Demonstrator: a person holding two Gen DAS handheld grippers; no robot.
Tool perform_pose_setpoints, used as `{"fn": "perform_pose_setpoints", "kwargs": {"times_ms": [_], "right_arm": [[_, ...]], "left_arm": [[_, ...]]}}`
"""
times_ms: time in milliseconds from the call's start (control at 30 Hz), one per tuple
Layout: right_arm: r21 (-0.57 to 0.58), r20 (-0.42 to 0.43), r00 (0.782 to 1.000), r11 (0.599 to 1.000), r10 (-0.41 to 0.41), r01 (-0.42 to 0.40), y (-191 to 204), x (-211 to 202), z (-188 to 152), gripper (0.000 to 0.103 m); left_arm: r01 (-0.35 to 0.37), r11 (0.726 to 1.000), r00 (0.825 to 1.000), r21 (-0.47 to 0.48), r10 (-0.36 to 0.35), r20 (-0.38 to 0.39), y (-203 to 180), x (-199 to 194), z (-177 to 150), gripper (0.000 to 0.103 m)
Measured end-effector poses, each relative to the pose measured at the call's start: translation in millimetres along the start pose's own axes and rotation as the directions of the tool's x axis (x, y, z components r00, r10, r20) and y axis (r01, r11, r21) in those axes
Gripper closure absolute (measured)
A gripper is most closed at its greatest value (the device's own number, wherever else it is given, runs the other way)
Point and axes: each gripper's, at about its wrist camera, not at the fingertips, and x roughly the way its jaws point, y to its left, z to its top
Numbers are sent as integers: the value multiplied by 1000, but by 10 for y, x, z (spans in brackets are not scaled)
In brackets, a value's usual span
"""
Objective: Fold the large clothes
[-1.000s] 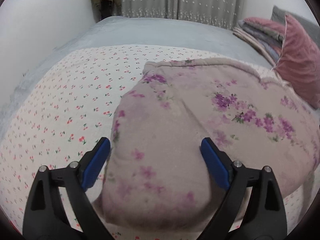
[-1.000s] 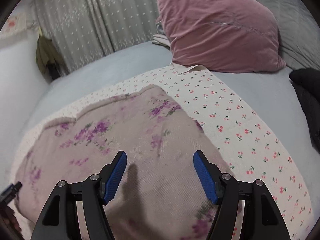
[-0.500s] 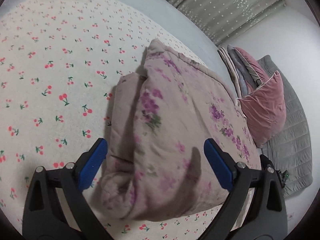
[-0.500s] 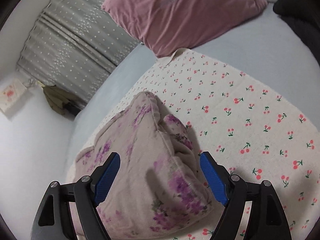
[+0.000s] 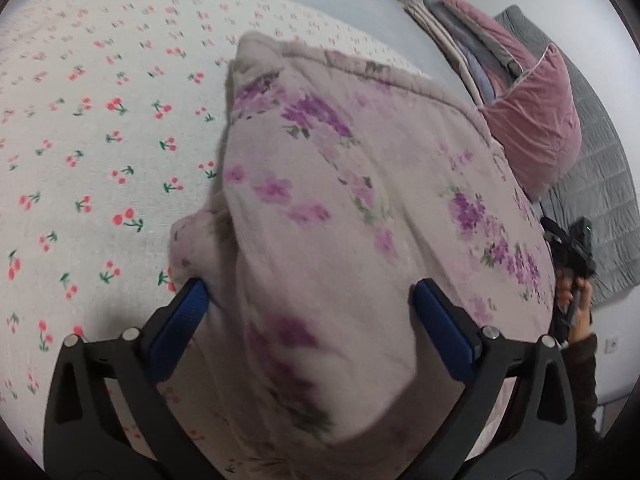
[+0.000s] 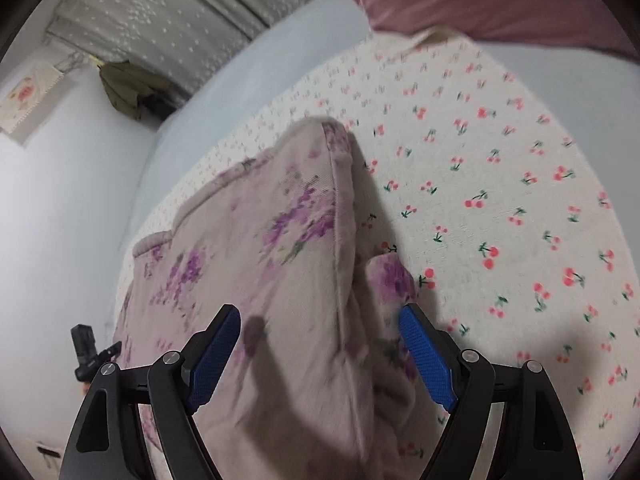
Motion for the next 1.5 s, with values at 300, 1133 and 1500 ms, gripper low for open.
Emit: {"fn": "perform_pose_setpoints", "kwargs": {"times_ms": [300,1133,1500], "right_arm": [[-69,-200,980,997,8,-22,-144,566,230,3],[-278,-24,991,951,135,-137,412,531,56,14],[-402,136,975,909,178,-110,1424,52,154,36]], "left_arm": [[48,994,996,94,-40,-83,36,93,25,1],[-148,985,961,91,121,247,-307,-83,-142,22],[-278,945,919,173,209,334,-464,-722,-68,32]]}}
